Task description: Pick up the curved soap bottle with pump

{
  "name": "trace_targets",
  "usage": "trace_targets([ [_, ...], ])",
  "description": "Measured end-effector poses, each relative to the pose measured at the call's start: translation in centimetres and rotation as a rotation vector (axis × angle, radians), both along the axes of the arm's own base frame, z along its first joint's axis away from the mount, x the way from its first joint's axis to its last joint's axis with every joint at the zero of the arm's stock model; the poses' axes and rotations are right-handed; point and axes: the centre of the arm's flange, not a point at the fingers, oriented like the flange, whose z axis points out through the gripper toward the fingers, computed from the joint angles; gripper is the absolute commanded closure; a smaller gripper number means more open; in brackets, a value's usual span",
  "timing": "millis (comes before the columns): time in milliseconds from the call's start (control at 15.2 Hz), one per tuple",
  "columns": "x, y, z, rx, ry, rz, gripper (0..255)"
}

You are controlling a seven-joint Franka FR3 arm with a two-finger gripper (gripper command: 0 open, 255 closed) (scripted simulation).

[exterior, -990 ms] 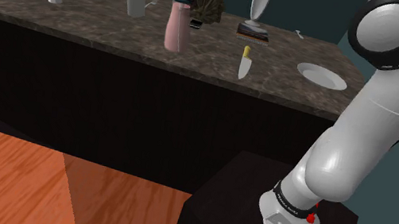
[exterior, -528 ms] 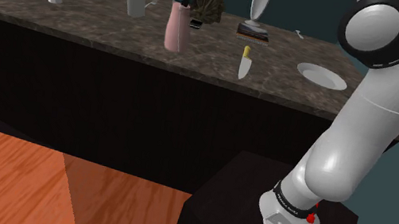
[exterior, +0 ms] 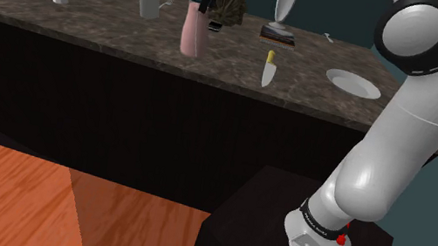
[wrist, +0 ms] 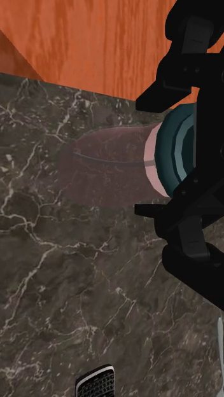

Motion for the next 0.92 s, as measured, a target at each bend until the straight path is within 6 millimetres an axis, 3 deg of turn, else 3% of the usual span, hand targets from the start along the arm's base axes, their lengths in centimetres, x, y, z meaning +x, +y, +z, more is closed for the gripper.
trace_targets([
  [396,-0.1,0.0,0.2,-0.001,0.002,-0.001,255],
  [924,0.0,0.0,4.1,-0.001,0.003,-0.001,255],
])
